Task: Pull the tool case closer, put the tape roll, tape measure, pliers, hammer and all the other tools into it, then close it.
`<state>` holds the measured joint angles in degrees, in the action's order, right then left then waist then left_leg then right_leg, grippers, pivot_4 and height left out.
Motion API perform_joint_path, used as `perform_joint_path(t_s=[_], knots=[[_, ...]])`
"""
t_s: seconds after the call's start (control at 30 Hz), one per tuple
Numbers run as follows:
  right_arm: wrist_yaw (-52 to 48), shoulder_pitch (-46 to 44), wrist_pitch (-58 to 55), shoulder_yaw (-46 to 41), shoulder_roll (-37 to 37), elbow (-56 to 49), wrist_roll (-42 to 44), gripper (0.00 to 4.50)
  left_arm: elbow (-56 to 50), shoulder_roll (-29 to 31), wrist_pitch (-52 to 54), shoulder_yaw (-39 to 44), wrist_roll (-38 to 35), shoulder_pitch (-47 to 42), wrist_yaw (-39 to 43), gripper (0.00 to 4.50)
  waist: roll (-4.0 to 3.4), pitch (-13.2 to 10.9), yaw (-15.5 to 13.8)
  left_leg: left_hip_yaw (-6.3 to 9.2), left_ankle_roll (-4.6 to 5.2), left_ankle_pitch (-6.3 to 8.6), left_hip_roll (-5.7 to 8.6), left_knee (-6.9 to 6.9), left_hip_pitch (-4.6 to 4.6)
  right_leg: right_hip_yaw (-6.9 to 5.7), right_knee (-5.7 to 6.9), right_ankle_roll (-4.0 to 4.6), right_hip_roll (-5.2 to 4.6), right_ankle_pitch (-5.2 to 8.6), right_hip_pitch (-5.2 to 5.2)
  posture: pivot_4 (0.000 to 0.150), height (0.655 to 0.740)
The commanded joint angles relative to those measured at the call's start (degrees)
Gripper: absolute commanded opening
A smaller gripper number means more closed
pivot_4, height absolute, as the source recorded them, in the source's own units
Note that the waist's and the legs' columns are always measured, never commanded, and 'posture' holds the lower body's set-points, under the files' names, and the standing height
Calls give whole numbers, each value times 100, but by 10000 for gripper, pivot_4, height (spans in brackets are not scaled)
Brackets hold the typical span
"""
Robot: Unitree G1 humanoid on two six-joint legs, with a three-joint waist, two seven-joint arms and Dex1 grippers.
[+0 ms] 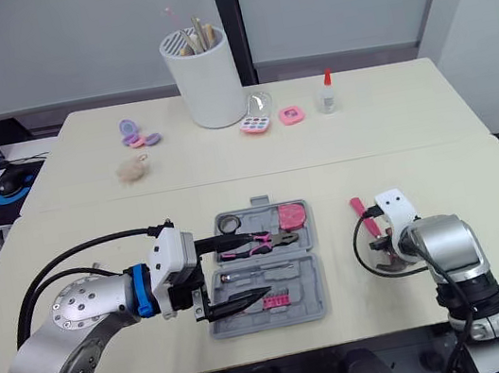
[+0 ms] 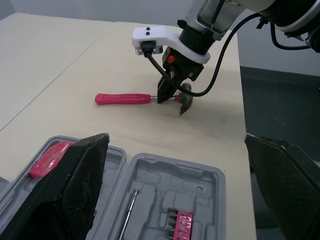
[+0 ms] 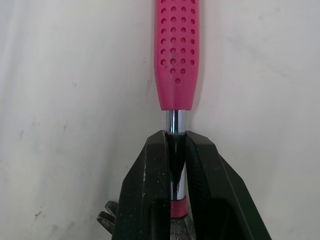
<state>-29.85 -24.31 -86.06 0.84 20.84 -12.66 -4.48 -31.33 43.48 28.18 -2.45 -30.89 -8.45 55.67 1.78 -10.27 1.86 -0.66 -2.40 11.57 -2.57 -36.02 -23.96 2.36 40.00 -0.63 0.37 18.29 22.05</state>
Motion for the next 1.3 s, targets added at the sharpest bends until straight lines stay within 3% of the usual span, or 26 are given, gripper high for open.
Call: perform_joint_path(t_s=[0.03,0.17,0.33,0.4,0.47,0.7,1.2,1.3], knots=[[-6,-15,292,-213,71,-185,344,10842,-32,26,-27,19,3,-79,19,45000,0,0,5,0,0,0,-1,0,0,0,0,-6,1,3,0,1500,7400],[-294,150,563,-370,512,-594,798,20535,-87,39,-6,65,-4,-29,-20,45000,-1,0,0,1,0,0,-3,1,-1,0,-1,-7,5,3,1,1500,7400],[-725,1209,2147,-345,1240,-1126,1110,34828,-202,1,-23,143,-69,68,-69,45000,2,1,-14,4,1,1,-2,2,-6,-1,-8,-10,5,5,1,1500,7400],[-838,1665,3067,-358,1337,-1221,1160,34828,-282,-36,-26,133,-111,102,-94,45000,2,1,-11,3,1,1,-3,2,-5,-1,-8,-12,5,6,0,1500,7400],[-750,1918,3268,-477,1289,-1283,1219,34828,-328,-52,-16,119,-137,95,-122,45000,2,1,8,2,1,1,-4,0,-3,0,-6,-14,5,7,0,1500,7400],[-241,1929,3178,-564,1045,-1307,1319,34828,-237,-51,-39,37,-132,-45,-38,45000,2,1,27,4,0,0,-12,0,5,1,1,-23,17,7,-1,1500,7400],[120,1781,3854,62,932,-188,1133,34828,-56,-84,-52,-59,-17,-240,-6,45000,2,1,1,0,1,0,-9,-1,2,7,-2,-18,15,3,-1,1500,7400],[160,1775,3990,64,909,-18,1129,29153,-67,-88,-38,-56,-19,-239,-29,45000,2,1,3,-1,1,0,-10,-1,3,7,-2,-18,15,3,-1,1500,7400]])
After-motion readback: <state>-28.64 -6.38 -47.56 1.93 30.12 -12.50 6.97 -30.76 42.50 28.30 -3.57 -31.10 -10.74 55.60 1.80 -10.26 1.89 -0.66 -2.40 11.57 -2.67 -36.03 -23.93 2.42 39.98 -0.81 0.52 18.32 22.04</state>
